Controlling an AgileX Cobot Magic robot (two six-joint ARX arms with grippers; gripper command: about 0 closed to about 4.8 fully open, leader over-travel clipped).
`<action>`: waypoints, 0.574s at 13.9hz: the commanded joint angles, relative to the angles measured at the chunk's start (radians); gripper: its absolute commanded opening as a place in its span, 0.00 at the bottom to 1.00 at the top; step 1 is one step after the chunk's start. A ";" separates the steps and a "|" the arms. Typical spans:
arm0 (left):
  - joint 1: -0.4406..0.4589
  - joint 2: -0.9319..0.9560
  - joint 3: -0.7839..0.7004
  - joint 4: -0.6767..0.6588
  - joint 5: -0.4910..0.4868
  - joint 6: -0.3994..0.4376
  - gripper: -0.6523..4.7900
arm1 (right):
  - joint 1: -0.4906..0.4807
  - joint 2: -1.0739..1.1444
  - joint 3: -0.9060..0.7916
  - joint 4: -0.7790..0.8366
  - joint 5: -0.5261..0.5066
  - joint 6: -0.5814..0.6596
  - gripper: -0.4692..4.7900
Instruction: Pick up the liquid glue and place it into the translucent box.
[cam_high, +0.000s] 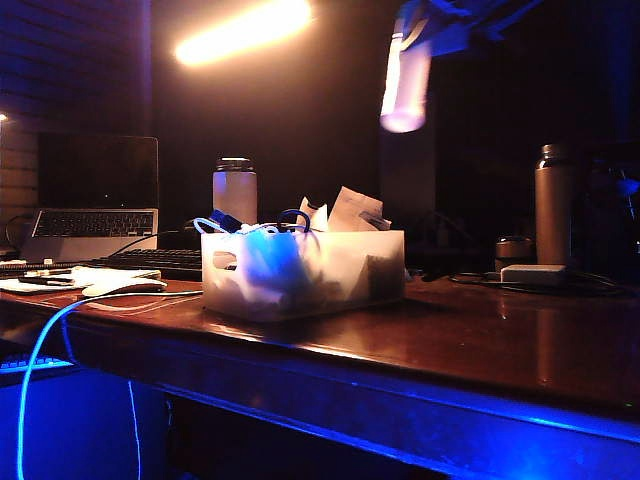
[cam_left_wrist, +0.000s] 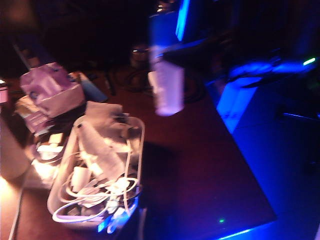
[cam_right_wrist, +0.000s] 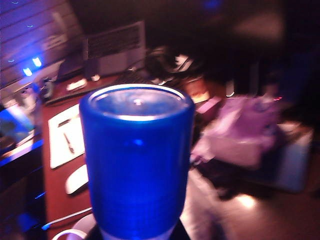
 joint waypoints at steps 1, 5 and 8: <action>0.000 -0.004 0.003 0.005 0.010 -0.004 0.11 | 0.034 0.062 0.005 0.113 0.007 0.107 0.27; 0.000 -0.004 0.003 0.004 0.009 -0.003 0.11 | 0.075 0.184 0.005 0.251 0.019 0.291 0.27; 0.000 -0.004 0.003 0.003 0.009 -0.003 0.11 | 0.098 0.303 0.005 0.362 0.033 0.453 0.27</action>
